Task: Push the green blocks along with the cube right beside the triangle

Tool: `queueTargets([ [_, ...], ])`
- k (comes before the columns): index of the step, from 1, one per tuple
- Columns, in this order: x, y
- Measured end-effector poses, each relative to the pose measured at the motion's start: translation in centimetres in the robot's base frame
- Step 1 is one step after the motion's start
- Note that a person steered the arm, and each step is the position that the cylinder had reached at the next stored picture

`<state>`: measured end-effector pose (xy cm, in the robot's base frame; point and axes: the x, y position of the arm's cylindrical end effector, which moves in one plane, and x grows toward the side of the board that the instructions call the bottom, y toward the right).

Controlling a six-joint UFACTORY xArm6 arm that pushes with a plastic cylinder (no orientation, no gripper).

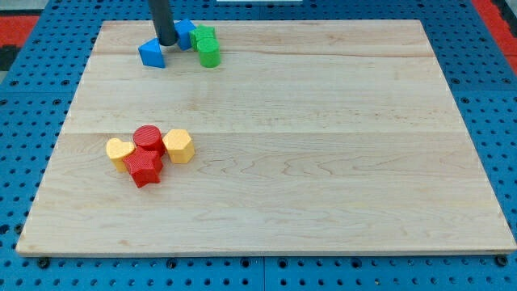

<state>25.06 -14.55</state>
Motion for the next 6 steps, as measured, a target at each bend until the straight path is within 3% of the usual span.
queueTargets([
  [1,0.4,3.4],
  [3,-1.9,-3.9],
  [4,-5.0,-4.4],
  [5,-5.9,-3.8],
  [6,-5.7,2.7],
])
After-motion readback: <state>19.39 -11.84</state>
